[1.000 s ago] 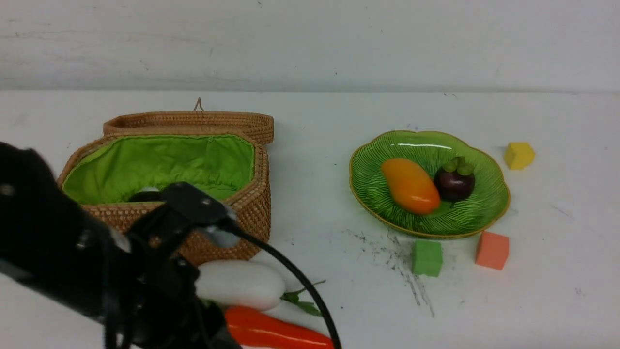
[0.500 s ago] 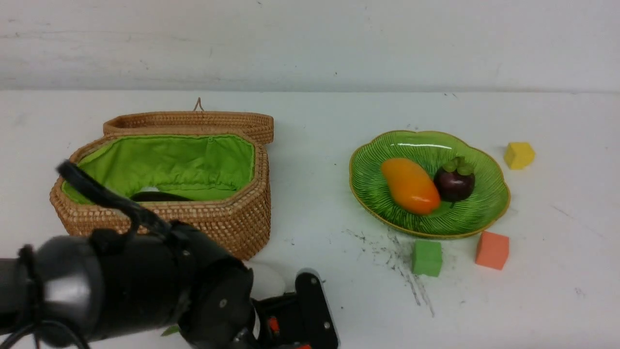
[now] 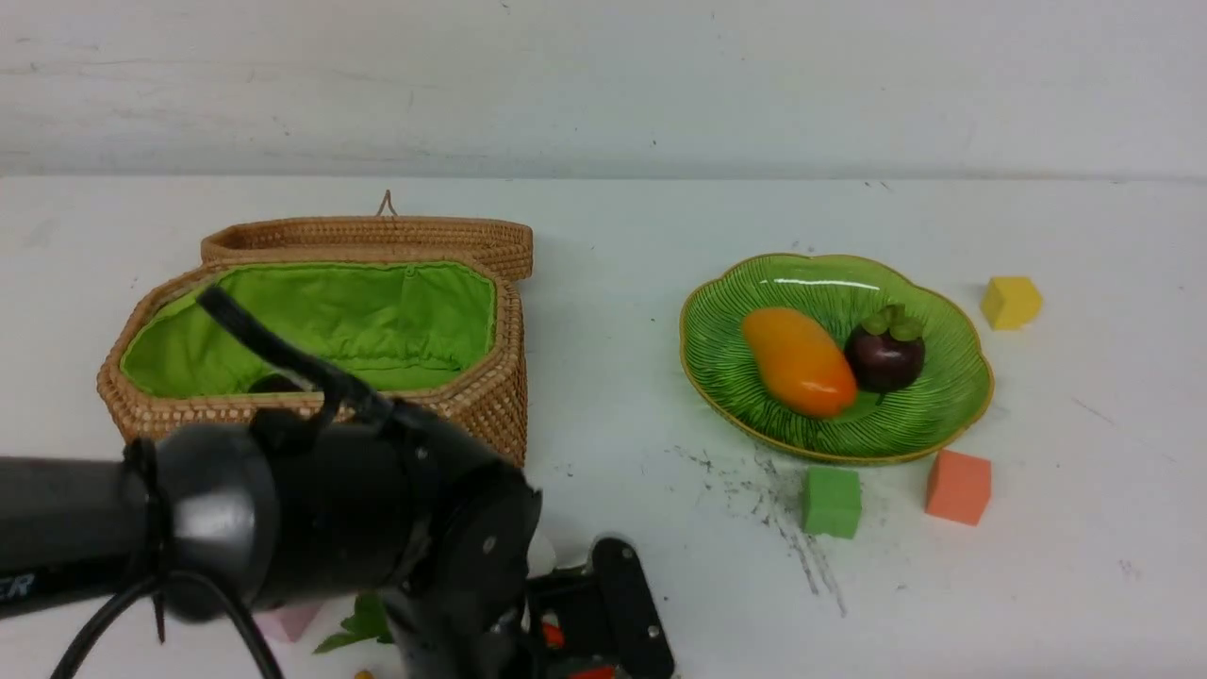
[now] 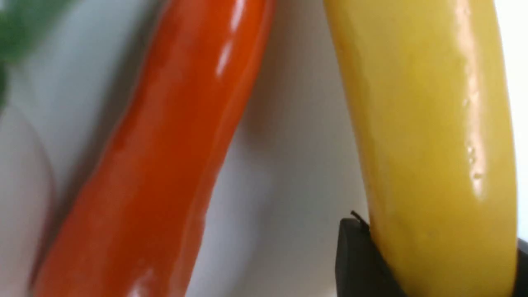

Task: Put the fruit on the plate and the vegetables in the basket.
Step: Use the left arm to grab a banana and put it into the right plate

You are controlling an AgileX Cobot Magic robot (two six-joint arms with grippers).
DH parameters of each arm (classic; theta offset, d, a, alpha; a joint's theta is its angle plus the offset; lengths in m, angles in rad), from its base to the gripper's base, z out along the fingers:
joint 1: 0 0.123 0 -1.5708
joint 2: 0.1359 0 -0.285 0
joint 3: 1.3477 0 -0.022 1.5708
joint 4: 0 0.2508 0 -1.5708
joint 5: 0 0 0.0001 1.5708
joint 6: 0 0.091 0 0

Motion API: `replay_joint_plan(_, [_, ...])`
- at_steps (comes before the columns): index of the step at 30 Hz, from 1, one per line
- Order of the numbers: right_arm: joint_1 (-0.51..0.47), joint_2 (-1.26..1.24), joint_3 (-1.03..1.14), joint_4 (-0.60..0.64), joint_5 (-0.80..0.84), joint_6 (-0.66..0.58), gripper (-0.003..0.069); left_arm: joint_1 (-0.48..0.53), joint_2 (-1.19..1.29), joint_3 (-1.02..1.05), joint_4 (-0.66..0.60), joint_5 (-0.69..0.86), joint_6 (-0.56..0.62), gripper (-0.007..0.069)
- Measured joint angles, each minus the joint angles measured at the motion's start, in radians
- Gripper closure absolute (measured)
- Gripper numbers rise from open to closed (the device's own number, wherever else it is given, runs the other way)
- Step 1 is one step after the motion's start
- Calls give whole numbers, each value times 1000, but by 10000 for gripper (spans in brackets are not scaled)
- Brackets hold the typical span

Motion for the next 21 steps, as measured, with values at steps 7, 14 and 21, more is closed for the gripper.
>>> replay_joint_plan(7, [0,0,0,0,0,0,463,0,1,-230,-23,276,68,326])
replay_joint_plan(14, [0,0,0,0,0,0,450,0,52,-602,16,274,146,326])
replay_joint_plan(21, [0,0,0,0,0,0,442,0,390,-1046,170,189,273,326])
